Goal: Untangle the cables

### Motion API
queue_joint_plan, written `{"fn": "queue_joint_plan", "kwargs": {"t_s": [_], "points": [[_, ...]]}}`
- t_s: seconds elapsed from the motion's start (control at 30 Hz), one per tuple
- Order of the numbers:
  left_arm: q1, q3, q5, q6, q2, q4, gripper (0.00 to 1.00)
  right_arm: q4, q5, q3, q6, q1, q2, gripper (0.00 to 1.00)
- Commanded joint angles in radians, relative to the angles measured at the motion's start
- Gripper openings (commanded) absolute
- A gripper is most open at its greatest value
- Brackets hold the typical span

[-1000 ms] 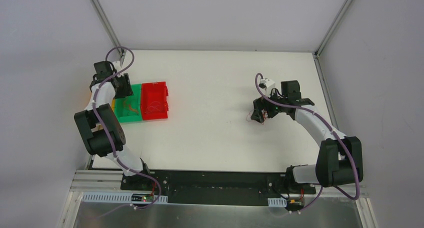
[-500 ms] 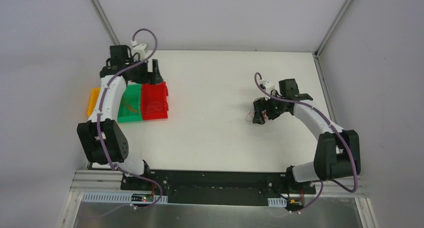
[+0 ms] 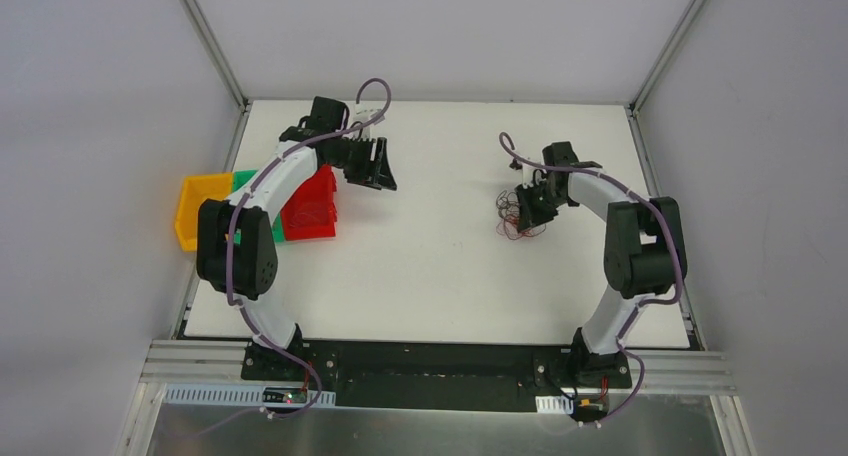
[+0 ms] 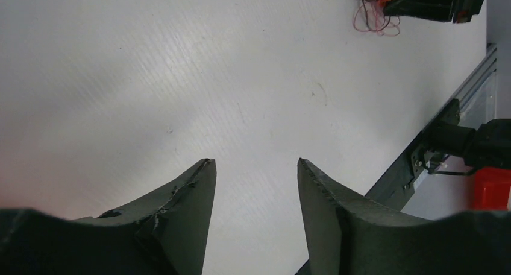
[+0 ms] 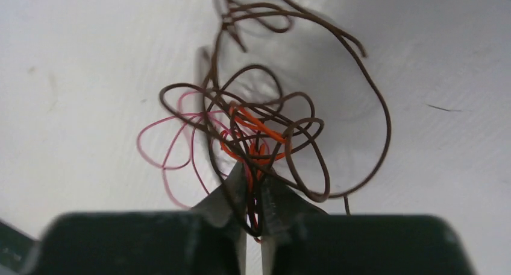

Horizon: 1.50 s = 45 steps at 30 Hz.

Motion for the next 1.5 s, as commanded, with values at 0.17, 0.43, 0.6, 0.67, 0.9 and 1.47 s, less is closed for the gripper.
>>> {"fn": "queue_joint_plan", "kwargs": {"t_s": [0.17, 0.43, 0.6, 0.67, 0.9, 1.47], "points": [[-0.033, -0.049, 0.196, -0.085, -0.057, 0.168, 0.48, -0.084, -0.431, -0.117, -0.166, 0.053, -0.318, 0.0], [-0.168, -0.107, 0.286, -0.207, -0.023, 0.289, 0.71, -0.134, -0.483, -0.119, -0.232, 0.157, -0.414, 0.0], [-0.211, -0.198, 0.318, -0.423, -0.027, 0.549, 0.68, -0.185, -0.496, -0.1, -0.269, 0.194, -0.433, 0.0], [-0.213, -0.21, 0.26, -0.438, -0.025, 0.564, 0.64, -0.21, -0.485, -0.087, -0.257, 0.191, -0.447, 0.0], [-0.255, -0.145, 0.148, -0.546, 0.142, 0.663, 0.69, -0.294, -0.536, -0.076, -0.241, 0.114, -0.584, 0.0], [-0.419, -0.175, 0.226, -0.798, 0.428, 0.997, 0.75, -0.317, -0.513, -0.086, -0.236, 0.112, -0.607, 0.0]]}}
